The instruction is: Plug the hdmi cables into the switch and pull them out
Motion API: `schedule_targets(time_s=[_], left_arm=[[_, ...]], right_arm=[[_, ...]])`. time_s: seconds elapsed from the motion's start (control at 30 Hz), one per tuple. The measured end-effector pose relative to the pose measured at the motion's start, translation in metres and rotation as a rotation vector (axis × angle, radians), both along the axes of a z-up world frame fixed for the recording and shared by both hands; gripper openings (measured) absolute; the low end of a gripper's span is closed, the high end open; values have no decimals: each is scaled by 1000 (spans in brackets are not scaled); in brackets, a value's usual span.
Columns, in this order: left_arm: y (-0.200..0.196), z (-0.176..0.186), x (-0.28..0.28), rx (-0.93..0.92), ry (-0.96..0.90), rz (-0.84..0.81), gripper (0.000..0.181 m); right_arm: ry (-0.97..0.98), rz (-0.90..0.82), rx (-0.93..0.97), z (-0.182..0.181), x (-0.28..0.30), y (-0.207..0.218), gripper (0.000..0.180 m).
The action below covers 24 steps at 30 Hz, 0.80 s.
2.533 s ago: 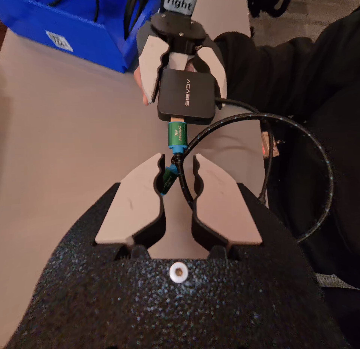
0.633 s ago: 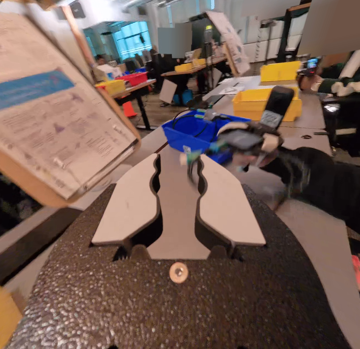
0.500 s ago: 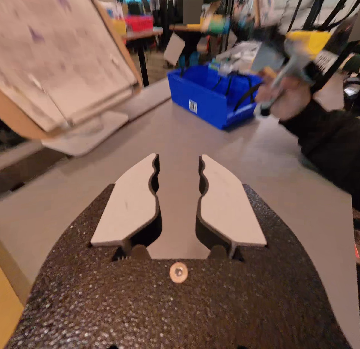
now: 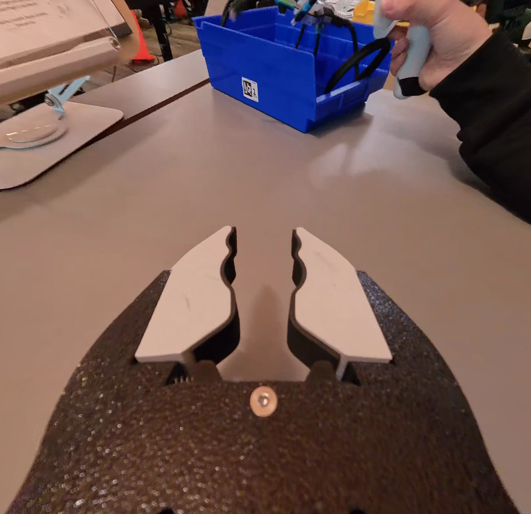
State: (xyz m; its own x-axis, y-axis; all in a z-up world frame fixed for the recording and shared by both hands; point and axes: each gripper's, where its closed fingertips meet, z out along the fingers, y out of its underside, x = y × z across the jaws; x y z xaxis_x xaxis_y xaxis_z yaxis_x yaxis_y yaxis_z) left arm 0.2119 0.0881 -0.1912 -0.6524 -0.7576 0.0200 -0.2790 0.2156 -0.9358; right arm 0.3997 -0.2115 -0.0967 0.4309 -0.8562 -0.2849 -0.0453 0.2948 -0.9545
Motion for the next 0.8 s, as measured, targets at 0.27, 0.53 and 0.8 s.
schedule_targets(time_s=[0.27, 0.53, 0.8], left_arm=[[-11, -10, -4, 15, 39, -44, 33], [-16, -16, -11, 51, 79, -58, 32], [-31, -15, -12, 66, 106, -58, 33]], right_arm=[[167, -198, -348, -47, 21, -5, 76], [68, -128, -527, -43, 14, 16, 72], [-66, -2, -552, -25, -1, 48, 74]])
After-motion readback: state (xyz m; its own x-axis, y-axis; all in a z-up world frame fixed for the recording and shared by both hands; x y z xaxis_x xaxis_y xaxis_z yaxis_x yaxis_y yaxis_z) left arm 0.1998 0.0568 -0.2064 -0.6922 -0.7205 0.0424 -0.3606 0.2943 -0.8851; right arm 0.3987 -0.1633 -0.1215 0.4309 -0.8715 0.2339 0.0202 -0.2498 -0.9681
